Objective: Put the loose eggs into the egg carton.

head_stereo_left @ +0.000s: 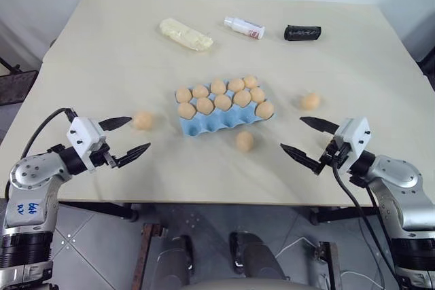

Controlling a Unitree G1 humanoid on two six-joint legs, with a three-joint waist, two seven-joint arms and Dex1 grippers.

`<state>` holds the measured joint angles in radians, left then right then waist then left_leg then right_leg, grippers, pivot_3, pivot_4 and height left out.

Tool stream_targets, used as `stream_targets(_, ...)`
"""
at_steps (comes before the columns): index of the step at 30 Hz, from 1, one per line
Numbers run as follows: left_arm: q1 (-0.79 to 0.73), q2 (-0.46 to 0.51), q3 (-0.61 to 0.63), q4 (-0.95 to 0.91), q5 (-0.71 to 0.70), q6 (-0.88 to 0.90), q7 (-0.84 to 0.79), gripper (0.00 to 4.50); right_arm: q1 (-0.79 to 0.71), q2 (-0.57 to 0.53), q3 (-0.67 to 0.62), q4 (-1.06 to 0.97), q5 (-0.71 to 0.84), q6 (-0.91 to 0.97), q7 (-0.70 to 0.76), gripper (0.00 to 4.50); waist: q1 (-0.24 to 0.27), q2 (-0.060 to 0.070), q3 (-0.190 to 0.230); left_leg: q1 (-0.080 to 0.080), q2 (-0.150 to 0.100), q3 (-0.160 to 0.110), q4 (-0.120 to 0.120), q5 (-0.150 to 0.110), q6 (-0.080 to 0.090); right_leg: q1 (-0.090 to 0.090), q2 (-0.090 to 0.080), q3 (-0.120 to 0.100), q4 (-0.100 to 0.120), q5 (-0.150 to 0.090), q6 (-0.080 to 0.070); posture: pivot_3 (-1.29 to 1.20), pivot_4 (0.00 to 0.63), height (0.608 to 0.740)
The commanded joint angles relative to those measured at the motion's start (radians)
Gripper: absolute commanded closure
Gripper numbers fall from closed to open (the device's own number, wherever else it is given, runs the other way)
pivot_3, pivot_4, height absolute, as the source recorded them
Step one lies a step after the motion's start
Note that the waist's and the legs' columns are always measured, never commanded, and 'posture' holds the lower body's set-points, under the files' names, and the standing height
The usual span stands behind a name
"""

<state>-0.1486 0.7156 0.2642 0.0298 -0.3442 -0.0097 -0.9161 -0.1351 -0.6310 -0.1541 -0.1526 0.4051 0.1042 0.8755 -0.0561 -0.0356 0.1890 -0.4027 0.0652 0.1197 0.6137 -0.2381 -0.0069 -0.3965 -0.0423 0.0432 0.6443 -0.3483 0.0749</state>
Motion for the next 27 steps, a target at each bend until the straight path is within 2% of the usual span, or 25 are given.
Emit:
stream_targets(1, -0.013, -0.001, 0.009, -0.005, 0.001, -0.030, 0.006, 0.36, -0.008, 0.012, -0.003, -0.005, -0.006, -0.032, -0.006, 0.00, 0.001, 0.000, 0.000, 0.000, 0.000, 0.000, 0.000, 0.000, 0.000, 0.000, 0.000, 0.000, 0.000, 0.000, 0.000, 0.00, 0.150, 0.740)
stream_targets(5, -0.018, -0.010, -0.013, -0.012, -0.019, -0.009, -0.010, 0.36, 0.018, 0.019, -0.047, -0.018, -0.001, -0.029, -0.039, 0.00, 0.001, 0.000, 0.000, 0.000, 0.000, 0.000, 0.001, 0.000, 0.000, 0.000, 0.000, 0.000, 0.001, 0.000, 0.000, 0.00, 0.150, 0.740)
stream_targets(7, -0.019, -0.016, -0.041, -0.024, -0.026, -0.009, -0.040, 0.36, 0.062, 0.011, -0.109, -0.029, 0.005, -0.030, -0.070, 0.00, 0.004, 0.000, 0.000, 0.000, 0.000, 0.000, 0.002, 0.000, 0.000, 0.000, 0.000, 0.000, 0.001, 0.000, 0.000, 0.00, 0.150, 0.740)
stream_targets(12, -0.029, -0.044, -0.124, -0.060, -0.021, -0.019, -0.094, 0.36, 0.203, 0.025, -0.252, -0.067, 0.009, -0.042, -0.151, 0.00, 0.022, 0.000, 0.000, 0.000, -0.001, 0.000, 0.002, 0.000, 0.000, 0.001, 0.000, 0.000, 0.001, 0.000, 0.000, 0.00, 0.150, 0.740)
stream_targets(16, -0.057, -0.095, -0.202, -0.080, -0.017, -0.030, -0.120, 0.36, 0.330, 0.080, -0.338, -0.087, -0.002, -0.069, -0.222, 0.00, 0.026, 0.001, -0.001, 0.002, 0.000, 0.000, 0.002, 0.000, 0.000, 0.002, 0.001, 0.000, 0.001, 0.000, 0.000, 0.00, 0.150, 0.740)
stream_targets(21, -0.093, -0.126, -0.285, -0.067, 0.013, -0.062, -0.167, 0.36, 0.391, 0.113, -0.319, -0.075, -0.040, -0.059, -0.271, 0.00, 0.015, 0.001, -0.001, 0.004, -0.001, 0.002, 0.002, 0.001, 0.001, 0.004, 0.001, 0.003, 0.002, 0.001, 0.001, 0.00, 0.150, 0.740)
stream_targets(25, -0.120, -0.135, -0.299, -0.053, -0.003, -0.055, -0.185, 0.36, 0.359, 0.111, -0.301, -0.068, -0.022, -0.020, -0.276, 0.00, 0.001, 0.001, -0.001, 0.010, -0.001, 0.004, 0.002, 0.001, 0.001, 0.007, 0.001, 0.005, 0.004, 0.001, 0.002, 0.00, 0.150, 0.740)
stream_targets(27, -0.113, -0.128, -0.294, -0.054, -0.011, -0.060, -0.203, 0.36, 0.273, 0.061, -0.282, 0.042, -0.043, -0.043, -0.232, 0.00, -0.004, 0.001, -0.001, 0.013, -0.001, 0.005, 0.002, 0.001, 0.001, 0.009, 0.001, 0.006, 0.005, 0.001, 0.001, 0.00, 0.150, 0.740)
